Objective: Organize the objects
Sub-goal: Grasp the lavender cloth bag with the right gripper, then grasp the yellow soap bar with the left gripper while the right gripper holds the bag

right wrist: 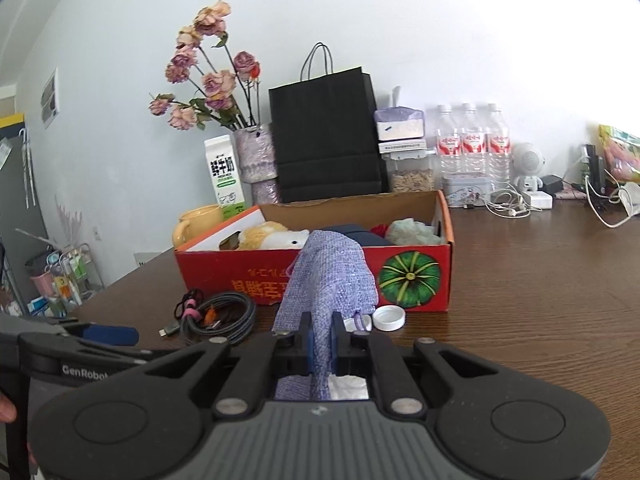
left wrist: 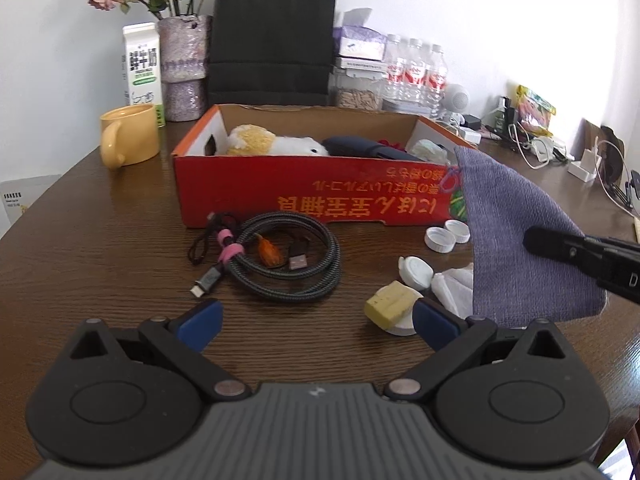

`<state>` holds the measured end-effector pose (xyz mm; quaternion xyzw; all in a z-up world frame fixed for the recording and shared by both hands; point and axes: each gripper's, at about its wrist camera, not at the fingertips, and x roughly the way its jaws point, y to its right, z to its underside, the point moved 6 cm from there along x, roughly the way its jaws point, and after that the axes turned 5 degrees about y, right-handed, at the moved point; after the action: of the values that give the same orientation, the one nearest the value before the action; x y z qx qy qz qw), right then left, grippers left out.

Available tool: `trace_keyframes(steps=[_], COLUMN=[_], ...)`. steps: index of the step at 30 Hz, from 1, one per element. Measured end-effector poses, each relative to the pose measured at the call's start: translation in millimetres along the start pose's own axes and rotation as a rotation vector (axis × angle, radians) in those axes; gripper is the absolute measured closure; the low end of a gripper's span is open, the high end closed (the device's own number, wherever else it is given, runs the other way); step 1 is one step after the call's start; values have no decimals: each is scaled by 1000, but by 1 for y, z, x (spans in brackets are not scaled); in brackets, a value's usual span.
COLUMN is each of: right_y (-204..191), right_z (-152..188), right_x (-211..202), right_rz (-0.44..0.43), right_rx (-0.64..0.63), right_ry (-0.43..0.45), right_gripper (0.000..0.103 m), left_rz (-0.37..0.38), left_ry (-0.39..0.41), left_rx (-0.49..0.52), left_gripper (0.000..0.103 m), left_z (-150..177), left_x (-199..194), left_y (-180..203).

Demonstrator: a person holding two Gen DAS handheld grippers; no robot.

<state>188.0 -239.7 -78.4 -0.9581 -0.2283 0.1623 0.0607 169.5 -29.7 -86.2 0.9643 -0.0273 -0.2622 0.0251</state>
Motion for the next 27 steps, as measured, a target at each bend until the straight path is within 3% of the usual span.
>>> trace_keyframes(steps=[7,14,16,17,18,27], right_y=[12,18,19,19,20,20], right_z=[5,10,11,11,11,10], right_x=[3,6,7,7,8,7], right_rz=[-7,-12,-17,-18,-20,-25], right_rx=[33,54,56,58,59,65], right_ry=[-3,-13,-14,-14,-14,-10], right_gripper=[96,96,96,96,96,96], left_rz=[34,77,91,101,110,102], left_ry=[-20,-42,-46,-43,-39,-8], left_rx=[41,58,56,55,54,32], left_gripper=[8,31,40,51,69,69], left_z=[-1,0,0,0,-1,-8], left_x=[17,29,30,29,28,19], left_y=[17,29,31,33,33,29])
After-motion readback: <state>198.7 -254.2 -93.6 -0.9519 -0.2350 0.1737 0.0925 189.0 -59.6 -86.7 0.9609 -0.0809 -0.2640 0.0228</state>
